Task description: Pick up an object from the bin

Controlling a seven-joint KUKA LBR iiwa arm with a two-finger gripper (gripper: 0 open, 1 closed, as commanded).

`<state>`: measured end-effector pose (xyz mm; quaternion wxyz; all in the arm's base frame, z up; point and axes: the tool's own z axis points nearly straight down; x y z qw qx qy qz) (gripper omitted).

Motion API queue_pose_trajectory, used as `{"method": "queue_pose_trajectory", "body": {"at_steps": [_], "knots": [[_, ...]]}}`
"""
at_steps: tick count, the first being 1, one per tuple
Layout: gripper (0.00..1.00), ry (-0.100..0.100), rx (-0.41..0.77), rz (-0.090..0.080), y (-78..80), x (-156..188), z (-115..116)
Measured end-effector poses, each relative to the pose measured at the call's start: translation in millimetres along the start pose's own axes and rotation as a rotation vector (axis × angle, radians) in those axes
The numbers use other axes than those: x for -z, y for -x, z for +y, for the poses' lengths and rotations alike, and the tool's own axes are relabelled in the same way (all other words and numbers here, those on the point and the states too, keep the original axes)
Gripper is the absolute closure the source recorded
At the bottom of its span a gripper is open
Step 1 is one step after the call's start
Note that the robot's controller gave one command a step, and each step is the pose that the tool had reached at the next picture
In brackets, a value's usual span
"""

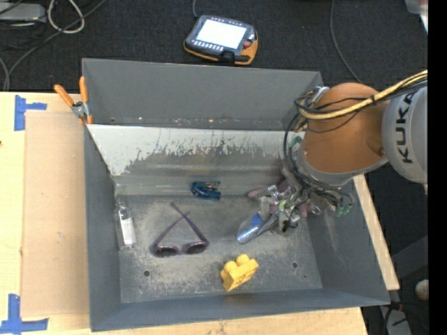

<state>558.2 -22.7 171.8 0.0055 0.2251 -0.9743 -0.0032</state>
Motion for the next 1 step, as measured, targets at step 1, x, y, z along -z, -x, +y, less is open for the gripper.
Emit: {"method": "queue_pose_trajectory", "body": {"at_steps": [1], "knots": [[1.0,0.002,-0.001,0.002,-3.2,69.8,9.0]]}}
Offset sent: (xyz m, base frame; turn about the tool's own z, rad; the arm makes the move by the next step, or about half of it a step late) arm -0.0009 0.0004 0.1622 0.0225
